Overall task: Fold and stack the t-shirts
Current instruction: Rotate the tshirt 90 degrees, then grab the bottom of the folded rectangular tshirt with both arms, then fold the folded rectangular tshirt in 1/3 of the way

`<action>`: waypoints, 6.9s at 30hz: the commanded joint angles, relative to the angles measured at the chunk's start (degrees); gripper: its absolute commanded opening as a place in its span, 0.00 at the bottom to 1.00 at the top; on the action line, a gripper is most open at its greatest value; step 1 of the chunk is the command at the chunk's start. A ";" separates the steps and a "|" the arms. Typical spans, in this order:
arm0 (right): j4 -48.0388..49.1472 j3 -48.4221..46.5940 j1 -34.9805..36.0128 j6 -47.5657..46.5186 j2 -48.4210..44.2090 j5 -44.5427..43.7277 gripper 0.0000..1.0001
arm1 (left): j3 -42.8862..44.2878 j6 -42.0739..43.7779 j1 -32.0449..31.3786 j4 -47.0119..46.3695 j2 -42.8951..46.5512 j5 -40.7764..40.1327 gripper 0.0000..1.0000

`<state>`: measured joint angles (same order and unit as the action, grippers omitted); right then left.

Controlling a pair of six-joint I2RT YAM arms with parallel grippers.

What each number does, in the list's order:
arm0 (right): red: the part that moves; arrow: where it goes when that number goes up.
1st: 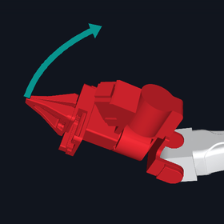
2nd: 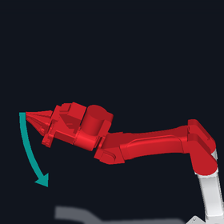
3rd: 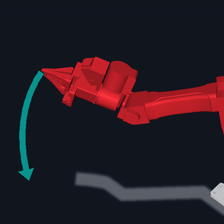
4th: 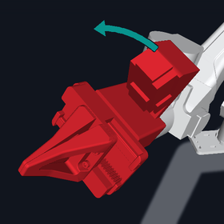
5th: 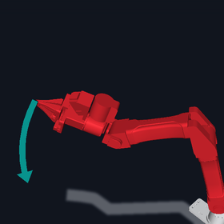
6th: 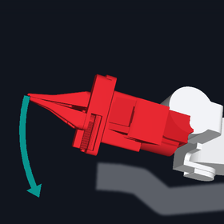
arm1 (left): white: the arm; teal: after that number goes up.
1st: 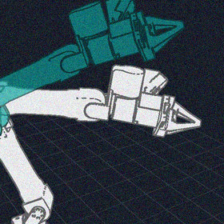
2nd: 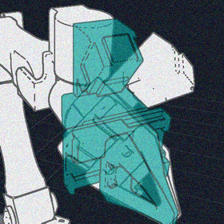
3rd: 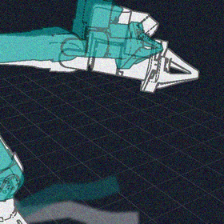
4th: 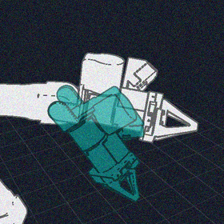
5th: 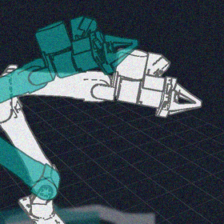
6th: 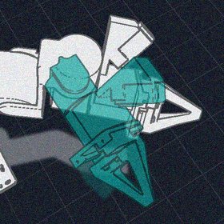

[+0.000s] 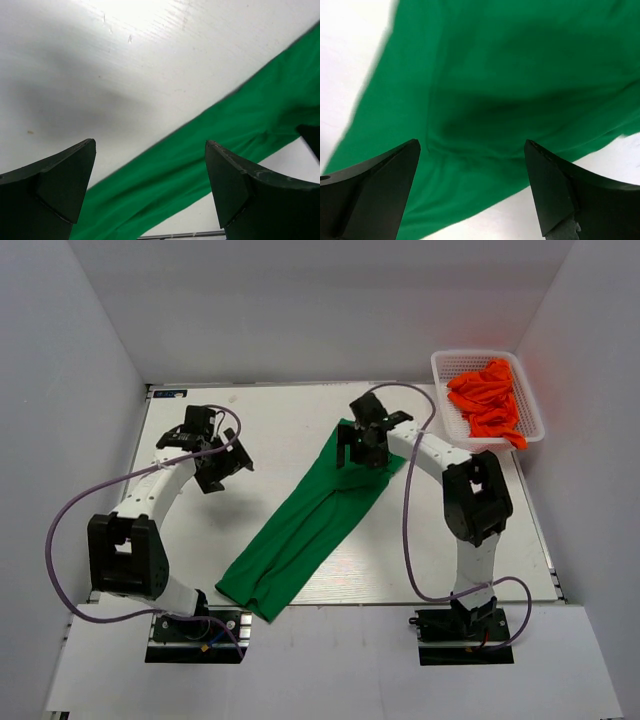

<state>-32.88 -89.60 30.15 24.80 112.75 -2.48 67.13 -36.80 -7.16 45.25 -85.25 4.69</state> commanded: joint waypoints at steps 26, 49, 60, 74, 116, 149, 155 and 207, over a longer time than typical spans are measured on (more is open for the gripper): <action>21.89 -46.35 -12.57 -25.95 35.26 11.36 0.90 | 0.98 6.12 0.13 -3.15 -11.51 14.12 1.00; 14.95 44.40 -0.38 15.70 -36.89 25.60 0.90 | -13.69 11.13 -18.59 -11.94 -9.14 16.76 0.84; 15.13 45.92 2.45 19.41 -26.53 24.54 0.83 | -15.28 8.58 -23.52 -15.11 -10.89 16.32 0.55; 19.52 49.61 3.33 21.52 -20.90 31.31 0.23 | -15.37 7.53 -26.33 -13.09 -12.13 13.42 0.09; 0.81 13.59 -10.63 6.76 -15.29 20.23 0.00 | 39.99 2.78 -23.34 -3.68 -31.98 2.87 0.00; 4.49 -6.81 -21.36 2.36 7.83 30.69 0.01 | 61.36 2.43 -20.70 -14.40 -53.44 6.58 0.05; 3.71 -9.72 -21.89 1.83 6.27 24.22 0.50 | 66.45 4.19 -19.56 -14.94 -53.97 5.51 1.00; 26.39 24.29 -14.95 -3.51 -9.37 22.62 0.90 | 4.05 4.36 -21.84 -20.76 -19.52 15.29 1.00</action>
<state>-3.73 -66.35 15.05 27.70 108.73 25.61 70.63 -32.62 -29.02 20.51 -110.10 29.71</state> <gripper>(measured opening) 0.902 0.993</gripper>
